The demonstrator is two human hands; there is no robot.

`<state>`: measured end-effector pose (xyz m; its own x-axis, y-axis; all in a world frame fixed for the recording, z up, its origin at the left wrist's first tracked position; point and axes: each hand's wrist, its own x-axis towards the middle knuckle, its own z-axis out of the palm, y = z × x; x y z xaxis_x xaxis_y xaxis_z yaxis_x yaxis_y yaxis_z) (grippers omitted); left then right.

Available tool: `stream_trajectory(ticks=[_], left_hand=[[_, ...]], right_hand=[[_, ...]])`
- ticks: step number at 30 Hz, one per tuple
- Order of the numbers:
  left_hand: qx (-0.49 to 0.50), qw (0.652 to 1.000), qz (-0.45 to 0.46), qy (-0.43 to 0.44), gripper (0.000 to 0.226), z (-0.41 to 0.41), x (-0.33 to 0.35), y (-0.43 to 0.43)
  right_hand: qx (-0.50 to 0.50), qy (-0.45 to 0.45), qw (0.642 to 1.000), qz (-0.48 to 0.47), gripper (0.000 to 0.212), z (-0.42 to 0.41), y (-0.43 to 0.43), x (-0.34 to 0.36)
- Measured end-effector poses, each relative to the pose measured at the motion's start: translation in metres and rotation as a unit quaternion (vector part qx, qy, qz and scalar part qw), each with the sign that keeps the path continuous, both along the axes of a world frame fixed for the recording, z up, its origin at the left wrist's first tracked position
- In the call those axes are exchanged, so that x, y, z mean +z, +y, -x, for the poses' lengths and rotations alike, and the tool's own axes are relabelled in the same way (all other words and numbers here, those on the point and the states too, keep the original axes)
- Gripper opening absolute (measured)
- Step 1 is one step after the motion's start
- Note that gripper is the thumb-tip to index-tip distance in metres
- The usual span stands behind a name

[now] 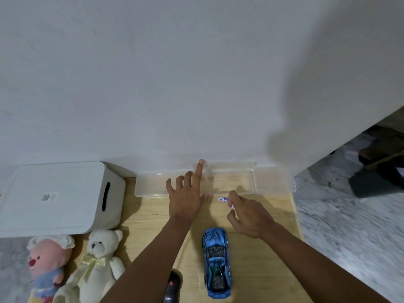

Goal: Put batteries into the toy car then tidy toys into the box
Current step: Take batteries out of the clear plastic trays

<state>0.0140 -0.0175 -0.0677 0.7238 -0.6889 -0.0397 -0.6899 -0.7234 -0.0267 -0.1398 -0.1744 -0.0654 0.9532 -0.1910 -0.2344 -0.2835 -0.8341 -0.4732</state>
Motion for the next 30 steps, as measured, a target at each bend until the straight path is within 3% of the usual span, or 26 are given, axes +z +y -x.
stream_trajectory(ticks=[3, 6, 10, 21, 25, 30], left_hand=[[0.003, 1.0, 0.0, 0.0, 0.1, 0.001, 0.0, 0.0], [0.004, 1.0, -0.008, -0.002, 0.099, 0.002, 0.0, 0.0], [0.004, 1.0, -0.012, 0.001, 0.098, 0.002, 0.002, 0.0], [0.007, 1.0, -0.013, 0.004, 0.098, 0.006, 0.003, -0.003], [0.008, 1.0, -0.007, 0.004, 0.098, 0.006, 0.003, -0.003], [0.008, 1.0, -0.009, 0.001, 0.097, 0.005, 0.001, -0.002]], right_hand=[[0.022, 0.036, 0.999, 0.0, 0.009, 0.004, -0.002, -0.007], [0.019, 0.044, 0.999, 0.021, 0.027, 0.002, -0.001, -0.009], [0.021, 0.049, 0.997, 0.052, 0.033, -0.003, 0.007, -0.011], [-0.012, -0.044, 0.99, 0.137, 0.034, -0.002, 0.021, -0.012], [-0.062, -0.037, 0.993, 0.092, 0.03, 0.009, 0.015, -0.011], [0.024, 0.005, 0.998, 0.058, 0.08, 0.016, 0.004, -0.017]])
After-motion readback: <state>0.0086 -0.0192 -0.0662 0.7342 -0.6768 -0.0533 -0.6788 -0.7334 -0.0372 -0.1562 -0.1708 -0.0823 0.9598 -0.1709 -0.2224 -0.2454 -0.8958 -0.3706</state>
